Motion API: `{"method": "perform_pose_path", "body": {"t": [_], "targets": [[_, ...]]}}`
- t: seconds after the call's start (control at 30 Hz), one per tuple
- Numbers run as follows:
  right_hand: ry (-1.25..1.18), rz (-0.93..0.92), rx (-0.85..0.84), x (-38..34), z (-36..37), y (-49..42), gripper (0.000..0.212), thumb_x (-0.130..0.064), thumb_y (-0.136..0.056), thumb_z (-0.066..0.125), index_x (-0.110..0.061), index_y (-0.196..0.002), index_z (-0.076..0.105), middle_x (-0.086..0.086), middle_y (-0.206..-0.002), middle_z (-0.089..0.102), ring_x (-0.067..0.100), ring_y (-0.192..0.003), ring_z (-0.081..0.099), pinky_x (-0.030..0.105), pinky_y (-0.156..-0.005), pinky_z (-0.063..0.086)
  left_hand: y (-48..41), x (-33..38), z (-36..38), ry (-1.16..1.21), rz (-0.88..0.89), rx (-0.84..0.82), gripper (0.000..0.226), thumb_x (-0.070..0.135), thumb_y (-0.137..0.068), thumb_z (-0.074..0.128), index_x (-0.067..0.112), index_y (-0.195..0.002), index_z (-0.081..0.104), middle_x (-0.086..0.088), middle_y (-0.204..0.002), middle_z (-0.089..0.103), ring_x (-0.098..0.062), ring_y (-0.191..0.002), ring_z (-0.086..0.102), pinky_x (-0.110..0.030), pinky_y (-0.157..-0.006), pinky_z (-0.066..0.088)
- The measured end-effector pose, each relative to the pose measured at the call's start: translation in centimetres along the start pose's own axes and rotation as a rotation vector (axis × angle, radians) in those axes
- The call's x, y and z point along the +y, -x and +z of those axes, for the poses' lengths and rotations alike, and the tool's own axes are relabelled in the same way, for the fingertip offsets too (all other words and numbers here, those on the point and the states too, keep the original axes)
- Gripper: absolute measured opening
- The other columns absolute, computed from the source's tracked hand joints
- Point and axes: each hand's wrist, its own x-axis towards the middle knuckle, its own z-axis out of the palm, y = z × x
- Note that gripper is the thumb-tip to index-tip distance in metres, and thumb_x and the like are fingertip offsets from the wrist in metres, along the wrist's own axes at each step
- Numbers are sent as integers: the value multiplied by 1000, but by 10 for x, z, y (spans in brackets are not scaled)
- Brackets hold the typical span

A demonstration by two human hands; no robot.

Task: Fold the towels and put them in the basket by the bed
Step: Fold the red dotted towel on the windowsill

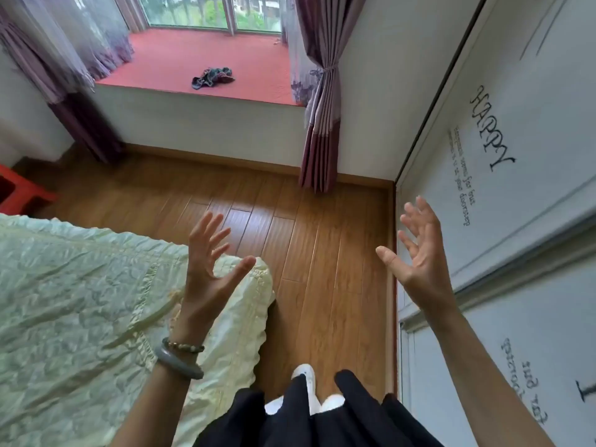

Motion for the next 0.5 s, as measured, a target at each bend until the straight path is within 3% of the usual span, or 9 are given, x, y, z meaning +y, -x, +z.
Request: {"method": "perform_pose_path", "body": {"t": [0.5], "targets": [[-1,14,-190,47,69,-262,86,-23,-73,70,-36,-142,21,-3,-148,34,5,-134,36,36,-112,34,-210,-69,14,-44,-113,139,91,41,-72,70,19,-146,22,-1,-148,35,-12,-130,44,-36,-104,42]]}}
